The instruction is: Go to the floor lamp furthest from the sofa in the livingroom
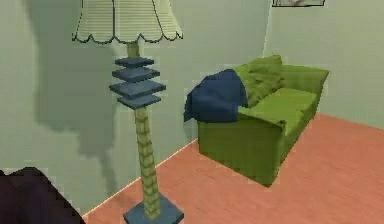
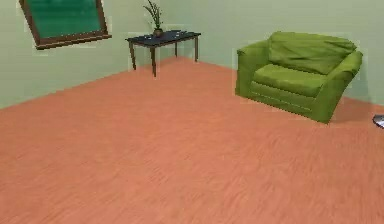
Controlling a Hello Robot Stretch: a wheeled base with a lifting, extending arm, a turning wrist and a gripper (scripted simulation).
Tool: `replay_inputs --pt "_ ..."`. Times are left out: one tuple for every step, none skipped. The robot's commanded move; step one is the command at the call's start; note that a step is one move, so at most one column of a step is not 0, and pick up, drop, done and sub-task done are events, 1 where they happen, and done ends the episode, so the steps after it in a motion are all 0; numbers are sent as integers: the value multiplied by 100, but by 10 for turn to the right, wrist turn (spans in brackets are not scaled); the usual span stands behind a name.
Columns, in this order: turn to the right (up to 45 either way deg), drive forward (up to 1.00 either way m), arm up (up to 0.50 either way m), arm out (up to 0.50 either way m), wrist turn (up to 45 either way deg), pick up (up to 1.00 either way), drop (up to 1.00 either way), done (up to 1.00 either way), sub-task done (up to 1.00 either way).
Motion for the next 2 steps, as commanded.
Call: replay_inputs --pt "390 0 0 0 0 0 0 0 0" --pt "0 75 0 0 0 0 0 0 0"
